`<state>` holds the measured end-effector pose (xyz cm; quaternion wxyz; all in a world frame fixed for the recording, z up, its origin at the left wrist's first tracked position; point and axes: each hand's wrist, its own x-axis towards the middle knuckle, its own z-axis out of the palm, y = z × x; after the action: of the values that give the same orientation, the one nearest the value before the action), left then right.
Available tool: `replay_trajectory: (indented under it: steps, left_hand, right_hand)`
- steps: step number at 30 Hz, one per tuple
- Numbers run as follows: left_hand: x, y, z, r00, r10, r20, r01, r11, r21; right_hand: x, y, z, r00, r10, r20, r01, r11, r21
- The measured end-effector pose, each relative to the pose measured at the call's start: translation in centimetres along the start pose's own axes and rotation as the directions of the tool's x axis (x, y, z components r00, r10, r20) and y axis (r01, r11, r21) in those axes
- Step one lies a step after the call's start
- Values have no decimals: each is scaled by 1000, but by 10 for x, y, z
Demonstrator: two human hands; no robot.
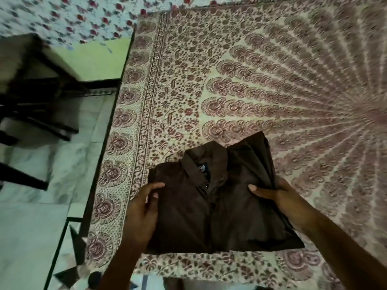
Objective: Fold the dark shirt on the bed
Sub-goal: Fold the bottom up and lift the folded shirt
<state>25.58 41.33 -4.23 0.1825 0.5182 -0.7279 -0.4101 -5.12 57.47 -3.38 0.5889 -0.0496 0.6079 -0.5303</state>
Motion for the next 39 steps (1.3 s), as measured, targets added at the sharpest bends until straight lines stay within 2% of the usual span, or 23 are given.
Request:
replay_trajectory:
  steps: [4, 6, 9, 13, 16, 19, 22, 25, 31, 34, 36, 37, 39]
  left_hand:
    - [8, -41, -45, 969, 14, 245, -29, 998, 57]
    - [20, -59, -67, 951, 18, 308, -57, 991, 120]
    - [37, -76, -102, 940, 12, 342, -56, 991, 121]
    - [55, -107, -130, 934, 8, 357, -65, 987, 149]
    - [58, -141, -133, 927, 13, 376, -65, 990, 126]
    - [42, -165, -133, 927, 0, 375, -43, 994, 104]
    - [16, -176, -131, 959, -39, 279, 13, 995, 96]
    - [-6, -186, -129, 966, -60, 250, 34, 994, 107]
    - [-9, -192, -133, 968, -77, 239, 64, 996, 63]
    - [-11, -187, -134, 947, -149, 284, 69, 959, 273]
    - [-12, -173, -134, 929, -249, 274, 92, 872, 480]
    - [-11, -163, -133, 937, -261, 233, 91, 825, 557]
    - [-1, -143, -129, 973, -194, 127, 83, 805, 588]
  right_hand:
    - [15, 35, 45, 999, 10, -51, -10, 1000, 10]
    - [22, 48, 63, 998, 24, -54, -24, 1000, 5]
    - [28, 59, 96, 996, -21, -86, 20, 1000, -11]
    - [34, 71, 135, 994, -13, -113, 3, 996, -92]
    - [33, 89, 154, 977, -3, -214, -42, 978, -205]
    - [26, 106, 154, 946, -16, -325, -63, 971, -229]
    - [8, 111, 153, 952, -14, -306, -96, 935, -340]
    - [-11, 126, 146, 959, -1, -285, -138, 873, -468]
    - [-20, 137, 136, 940, 35, -340, -198, 866, -459]
    - [-13, 142, 130, 932, 38, -360, -248, 791, -559]
    - [-11, 129, 144, 923, 58, -380, -318, 671, -670]
    - [-10, 123, 149, 915, 22, -402, -338, 585, -737]
    - [-4, 114, 154, 885, -195, -423, -289, 483, -827]
